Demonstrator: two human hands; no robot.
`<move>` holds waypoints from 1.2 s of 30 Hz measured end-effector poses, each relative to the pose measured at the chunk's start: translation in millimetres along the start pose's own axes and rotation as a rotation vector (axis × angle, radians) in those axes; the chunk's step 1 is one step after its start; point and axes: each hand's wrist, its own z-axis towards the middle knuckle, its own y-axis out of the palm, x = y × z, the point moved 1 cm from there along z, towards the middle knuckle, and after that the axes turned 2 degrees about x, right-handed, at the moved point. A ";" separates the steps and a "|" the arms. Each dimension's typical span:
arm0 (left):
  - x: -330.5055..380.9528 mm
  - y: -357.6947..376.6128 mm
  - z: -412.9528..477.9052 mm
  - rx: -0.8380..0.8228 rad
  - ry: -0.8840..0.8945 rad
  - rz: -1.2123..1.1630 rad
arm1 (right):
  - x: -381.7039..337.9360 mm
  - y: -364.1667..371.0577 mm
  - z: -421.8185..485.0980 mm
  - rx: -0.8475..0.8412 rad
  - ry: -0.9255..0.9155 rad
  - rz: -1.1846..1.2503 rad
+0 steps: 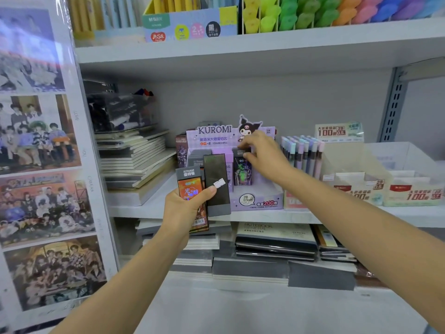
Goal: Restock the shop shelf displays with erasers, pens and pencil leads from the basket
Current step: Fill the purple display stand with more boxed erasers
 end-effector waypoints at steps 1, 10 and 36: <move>-0.9 0.9 -1.5 -0.003 -0.003 -0.001 | -0.8 -0.5 0.6 -0.032 0.004 -0.052; 3.0 8.6 -20.6 -0.066 -0.007 -0.001 | -29.2 -21.4 -41.8 -0.177 0.111 0.686; 31.3 35.3 -52.1 -0.168 -0.145 -0.183 | -10.7 -44.9 -101.8 -0.139 0.216 0.858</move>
